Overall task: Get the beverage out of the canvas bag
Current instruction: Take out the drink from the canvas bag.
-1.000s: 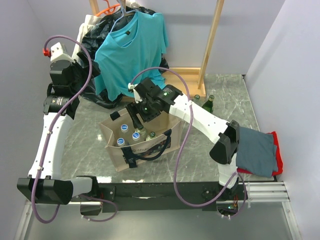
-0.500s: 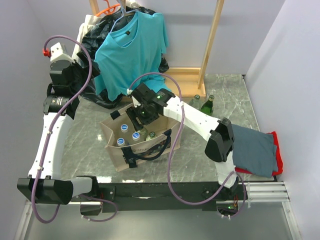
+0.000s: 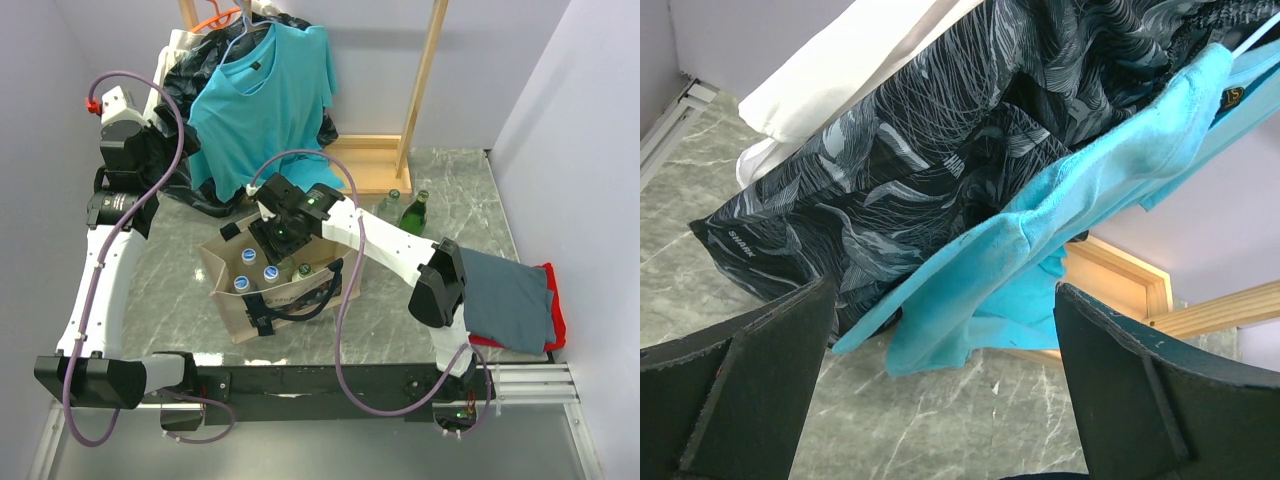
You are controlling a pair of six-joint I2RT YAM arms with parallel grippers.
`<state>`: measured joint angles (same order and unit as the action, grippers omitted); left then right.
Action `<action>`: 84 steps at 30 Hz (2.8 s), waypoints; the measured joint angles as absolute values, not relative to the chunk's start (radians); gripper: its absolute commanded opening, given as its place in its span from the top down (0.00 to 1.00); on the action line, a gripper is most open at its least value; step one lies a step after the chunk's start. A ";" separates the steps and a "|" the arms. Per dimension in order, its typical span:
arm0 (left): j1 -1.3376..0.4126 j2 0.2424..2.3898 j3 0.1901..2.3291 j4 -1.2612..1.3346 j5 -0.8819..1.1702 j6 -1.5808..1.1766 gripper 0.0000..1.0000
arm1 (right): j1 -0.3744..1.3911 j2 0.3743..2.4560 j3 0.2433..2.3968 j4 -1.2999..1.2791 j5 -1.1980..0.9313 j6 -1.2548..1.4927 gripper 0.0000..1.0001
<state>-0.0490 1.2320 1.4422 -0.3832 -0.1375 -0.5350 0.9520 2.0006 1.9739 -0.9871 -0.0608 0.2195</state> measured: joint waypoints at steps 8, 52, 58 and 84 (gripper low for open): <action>-0.049 1.228 1.440 -0.387 -0.138 -0.538 0.04 | 0.956 2.001 1.962 -0.986 -0.038 0.224 0.50; -0.049 1.180 1.396 -0.398 -0.117 -0.531 0.04 | 0.969 2.035 2.214 -1.170 0.082 0.171 1.00; -0.049 1.219 1.416 -0.440 -0.089 -0.490 0.04 | 0.961 2.035 2.214 -1.171 0.090 0.179 1.00; -0.043 1.090 1.258 -0.521 0.105 -0.406 0.04 | 0.965 1.894 2.006 -1.087 0.234 0.191 1.00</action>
<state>-0.0425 1.0901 1.2583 -0.5209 0.1055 -0.4065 0.9646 1.8942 2.0056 -1.0866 0.2337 0.1909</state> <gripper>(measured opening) 0.965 0.400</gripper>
